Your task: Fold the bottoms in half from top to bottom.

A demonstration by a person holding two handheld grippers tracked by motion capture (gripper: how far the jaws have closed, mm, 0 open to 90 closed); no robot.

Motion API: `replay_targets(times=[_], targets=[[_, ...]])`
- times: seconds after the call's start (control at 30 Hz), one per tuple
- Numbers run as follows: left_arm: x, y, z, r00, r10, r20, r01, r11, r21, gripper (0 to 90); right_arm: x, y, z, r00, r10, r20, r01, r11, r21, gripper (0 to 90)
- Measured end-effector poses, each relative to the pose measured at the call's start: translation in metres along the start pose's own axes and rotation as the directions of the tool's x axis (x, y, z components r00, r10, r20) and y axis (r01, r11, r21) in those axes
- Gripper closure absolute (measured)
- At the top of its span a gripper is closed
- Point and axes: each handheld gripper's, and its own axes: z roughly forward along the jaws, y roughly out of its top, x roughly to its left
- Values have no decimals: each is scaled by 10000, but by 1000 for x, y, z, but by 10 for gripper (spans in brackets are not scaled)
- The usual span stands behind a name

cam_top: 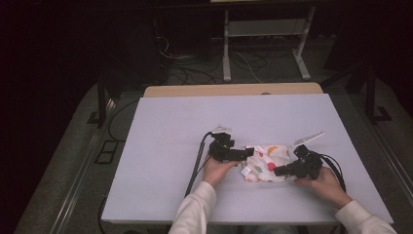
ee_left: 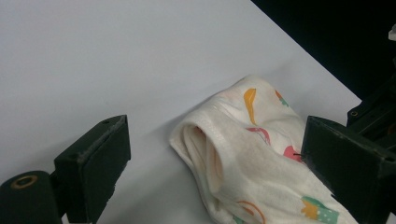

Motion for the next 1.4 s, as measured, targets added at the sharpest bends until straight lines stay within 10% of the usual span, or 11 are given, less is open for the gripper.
replay_targets(times=[0.23,1.4], targets=[[-2,4,-1,9995,306,27,-306,9994,180,63,3,-1,0,9996,-235,159,236,9997,-50,874],[-11,34,-9,9882,1490,362,-1520,9833,999,0,-6,35,-45,9980,-520,356,560,9910,-1218,134]])
